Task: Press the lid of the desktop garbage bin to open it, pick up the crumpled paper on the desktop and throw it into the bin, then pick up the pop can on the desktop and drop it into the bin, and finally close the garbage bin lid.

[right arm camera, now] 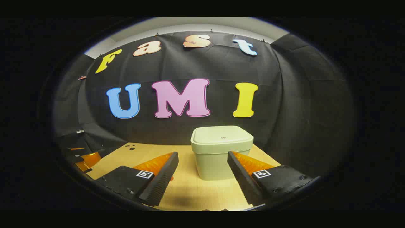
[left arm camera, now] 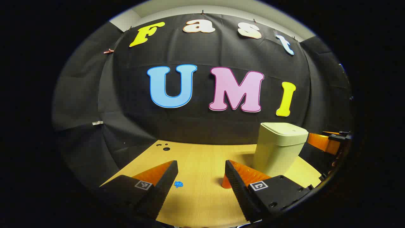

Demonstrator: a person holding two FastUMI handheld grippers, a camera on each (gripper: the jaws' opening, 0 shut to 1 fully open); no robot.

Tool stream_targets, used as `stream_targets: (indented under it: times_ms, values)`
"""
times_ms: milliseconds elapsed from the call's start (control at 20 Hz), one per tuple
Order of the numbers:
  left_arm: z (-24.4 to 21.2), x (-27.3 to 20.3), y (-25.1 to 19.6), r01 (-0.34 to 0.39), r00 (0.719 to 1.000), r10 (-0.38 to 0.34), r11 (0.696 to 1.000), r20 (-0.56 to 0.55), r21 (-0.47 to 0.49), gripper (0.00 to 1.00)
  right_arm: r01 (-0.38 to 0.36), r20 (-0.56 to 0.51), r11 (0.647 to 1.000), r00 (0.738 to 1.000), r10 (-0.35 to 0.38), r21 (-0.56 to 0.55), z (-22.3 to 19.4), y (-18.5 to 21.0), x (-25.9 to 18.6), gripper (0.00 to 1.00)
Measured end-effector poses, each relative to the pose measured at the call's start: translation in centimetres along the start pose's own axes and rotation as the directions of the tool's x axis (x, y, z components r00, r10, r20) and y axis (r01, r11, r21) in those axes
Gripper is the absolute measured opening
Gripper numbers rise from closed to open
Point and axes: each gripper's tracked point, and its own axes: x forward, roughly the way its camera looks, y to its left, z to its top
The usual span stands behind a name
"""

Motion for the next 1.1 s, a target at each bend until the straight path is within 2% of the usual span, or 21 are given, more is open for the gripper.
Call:
stream_targets:
  times_ms: [750, 1100]
  values:
    - [-1.2, 0.2, -0.3, -0.002, 1.000, 0.002, 1.000, -0.024, 0.018, 0.96, -0.039, -0.028, 0.999, 0.999, 0.038, -0.022, -0.9, 1.1, 0.0, 0.96]
    - [-1.4, 0.4, 0.1, -0.003, 1.000, 0.004, 1.000, -0.024, 0.022, 0.96, -0.051, -0.035, 0.998, 0.998, 0.050, -0.030, -1.1, 1.7, 0.4, 0.98]
